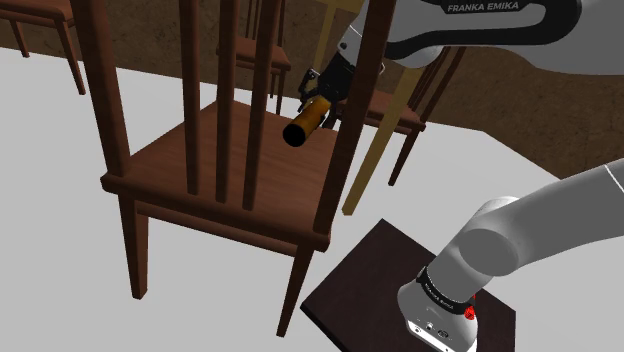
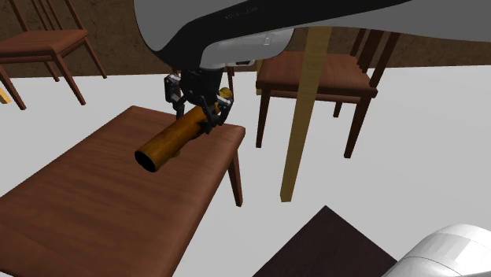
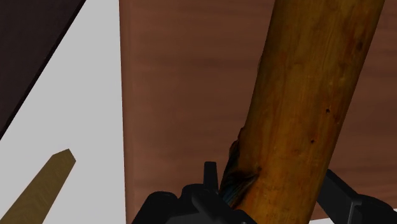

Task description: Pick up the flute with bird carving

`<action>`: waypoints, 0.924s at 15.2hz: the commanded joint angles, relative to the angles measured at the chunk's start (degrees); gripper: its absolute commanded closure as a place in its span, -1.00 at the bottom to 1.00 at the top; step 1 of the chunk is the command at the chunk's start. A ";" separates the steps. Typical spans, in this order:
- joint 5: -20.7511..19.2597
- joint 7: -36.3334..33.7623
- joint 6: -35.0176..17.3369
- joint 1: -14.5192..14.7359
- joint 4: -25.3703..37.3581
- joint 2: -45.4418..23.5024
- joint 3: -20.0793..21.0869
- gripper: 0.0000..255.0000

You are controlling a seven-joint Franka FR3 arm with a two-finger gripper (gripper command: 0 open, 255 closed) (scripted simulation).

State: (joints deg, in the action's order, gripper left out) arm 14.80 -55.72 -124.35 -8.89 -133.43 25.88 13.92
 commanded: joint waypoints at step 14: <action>-0.69 -0.75 5.36 -0.29 4.84 0.48 -0.45 1.00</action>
State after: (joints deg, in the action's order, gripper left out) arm 14.25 -56.62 -119.77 -9.04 -129.43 26.42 13.73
